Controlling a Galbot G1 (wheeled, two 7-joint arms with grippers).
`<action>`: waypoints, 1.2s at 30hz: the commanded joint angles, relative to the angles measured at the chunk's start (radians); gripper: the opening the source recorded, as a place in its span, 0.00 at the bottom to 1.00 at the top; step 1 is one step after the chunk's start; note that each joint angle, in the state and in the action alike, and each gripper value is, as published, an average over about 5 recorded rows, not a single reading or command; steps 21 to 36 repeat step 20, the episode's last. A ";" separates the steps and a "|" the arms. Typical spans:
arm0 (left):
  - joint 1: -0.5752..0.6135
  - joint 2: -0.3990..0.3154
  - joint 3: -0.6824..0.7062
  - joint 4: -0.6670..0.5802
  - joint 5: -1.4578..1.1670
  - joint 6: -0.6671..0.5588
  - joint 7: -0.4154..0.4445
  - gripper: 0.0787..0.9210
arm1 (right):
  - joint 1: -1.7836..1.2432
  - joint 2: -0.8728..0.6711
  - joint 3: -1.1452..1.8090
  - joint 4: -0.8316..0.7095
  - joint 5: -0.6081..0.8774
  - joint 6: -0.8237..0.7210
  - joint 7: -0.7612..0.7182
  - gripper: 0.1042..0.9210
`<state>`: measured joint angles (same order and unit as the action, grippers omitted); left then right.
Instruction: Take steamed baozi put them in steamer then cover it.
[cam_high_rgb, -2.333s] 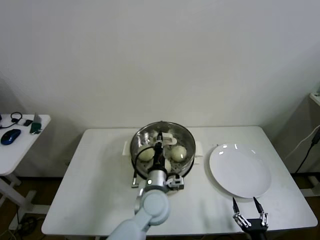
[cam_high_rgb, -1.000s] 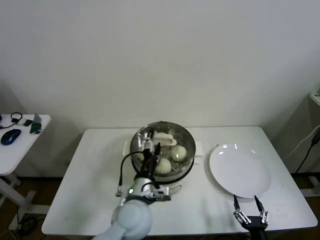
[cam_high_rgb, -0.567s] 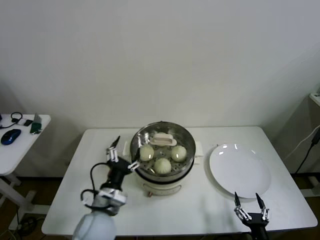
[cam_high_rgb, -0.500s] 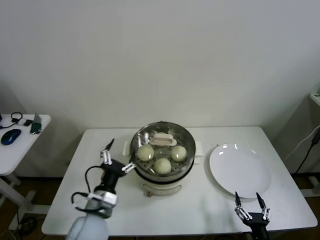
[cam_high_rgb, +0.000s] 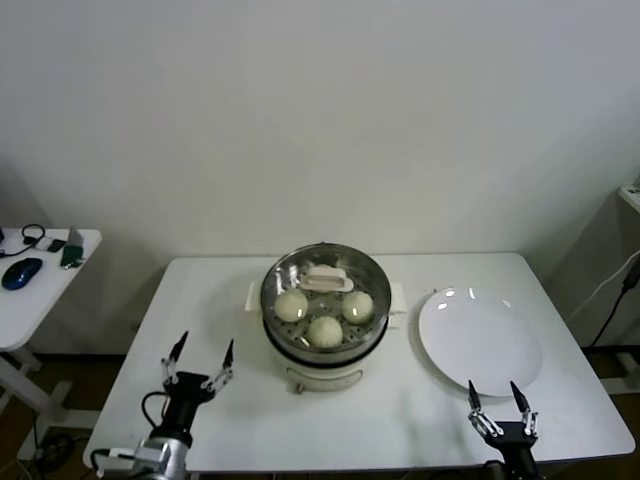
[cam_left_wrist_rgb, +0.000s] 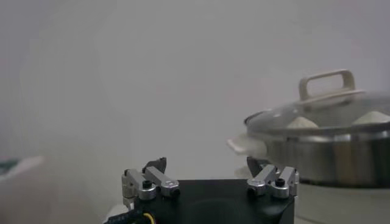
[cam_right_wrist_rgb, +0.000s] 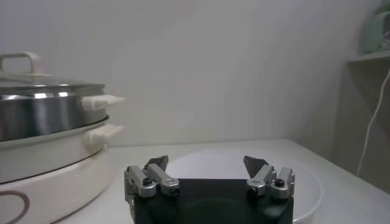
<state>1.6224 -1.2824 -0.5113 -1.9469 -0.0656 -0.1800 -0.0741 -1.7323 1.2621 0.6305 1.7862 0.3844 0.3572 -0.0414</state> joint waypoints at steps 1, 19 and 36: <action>0.073 -0.028 -0.029 0.126 -0.113 -0.169 0.007 0.88 | 0.008 -0.011 -0.002 -0.006 0.009 -0.005 -0.010 0.88; 0.085 -0.026 -0.019 0.134 -0.060 -0.184 0.016 0.88 | 0.032 0.016 -0.014 -0.011 -0.014 -0.011 -0.028 0.88; 0.085 -0.026 -0.019 0.134 -0.060 -0.184 0.016 0.88 | 0.032 0.016 -0.015 -0.011 -0.014 -0.011 -0.028 0.88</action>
